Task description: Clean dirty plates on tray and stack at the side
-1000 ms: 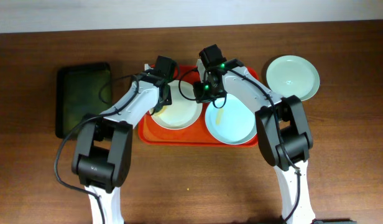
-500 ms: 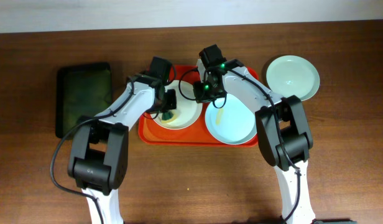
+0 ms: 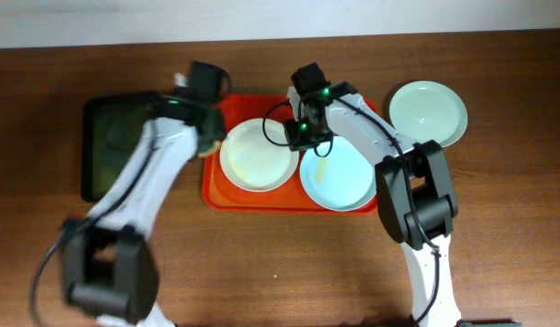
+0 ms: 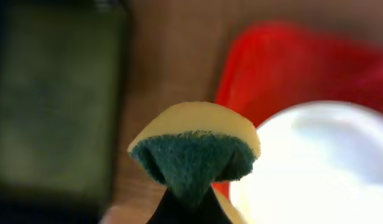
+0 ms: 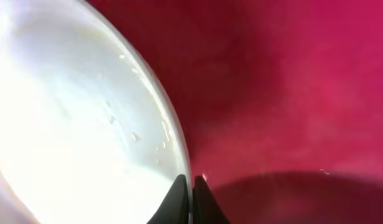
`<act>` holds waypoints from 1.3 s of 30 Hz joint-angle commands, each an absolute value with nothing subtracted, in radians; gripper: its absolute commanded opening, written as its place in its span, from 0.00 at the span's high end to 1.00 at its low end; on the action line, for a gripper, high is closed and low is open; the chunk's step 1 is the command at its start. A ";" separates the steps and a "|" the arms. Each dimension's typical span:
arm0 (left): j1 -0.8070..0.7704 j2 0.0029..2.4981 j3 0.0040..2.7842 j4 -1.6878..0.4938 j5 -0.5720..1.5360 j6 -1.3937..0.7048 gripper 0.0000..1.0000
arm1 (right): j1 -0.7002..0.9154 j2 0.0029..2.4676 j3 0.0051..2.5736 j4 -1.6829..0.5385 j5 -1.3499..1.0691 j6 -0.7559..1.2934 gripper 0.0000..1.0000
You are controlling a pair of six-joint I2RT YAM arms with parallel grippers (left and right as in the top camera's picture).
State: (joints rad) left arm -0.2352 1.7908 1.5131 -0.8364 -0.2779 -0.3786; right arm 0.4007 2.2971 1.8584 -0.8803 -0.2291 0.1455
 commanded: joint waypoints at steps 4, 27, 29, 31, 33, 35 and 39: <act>-0.080 1.678 1.537 -0.910 -0.422 -0.393 1.00 | 0.566 2.177 2.168 -1.098 0.518 0.055 0.96; 0.107 1.679 1.537 -0.910 -0.317 -0.396 1.00 | 0.413 2.224 2.182 -1.112 0.011 0.015 0.96; 0.107 1.679 1.537 -0.907 -0.317 -0.396 1.00 | 0.228 2.222 2.182 -1.111 -0.303 0.035 0.96; 0.107 1.679 1.537 -0.907 -0.309 -0.396 1.00 | 0.069 2.225 2.171 -1.116 -0.471 0.035 0.96; 0.107 1.680 1.537 -0.907 -0.286 -0.396 1.00 | -0.076 2.229 2.137 -1.136 -0.474 0.034 0.96; 0.107 1.685 1.537 -0.905 -0.278 -0.396 1.00 | -0.228 2.230 2.064 -1.145 -0.433 0.034 0.96; 0.107 1.701 1.537 -0.899 -0.205 -0.396 1.00 | -0.398 2.231 1.919 -1.045 -0.434 0.035 0.96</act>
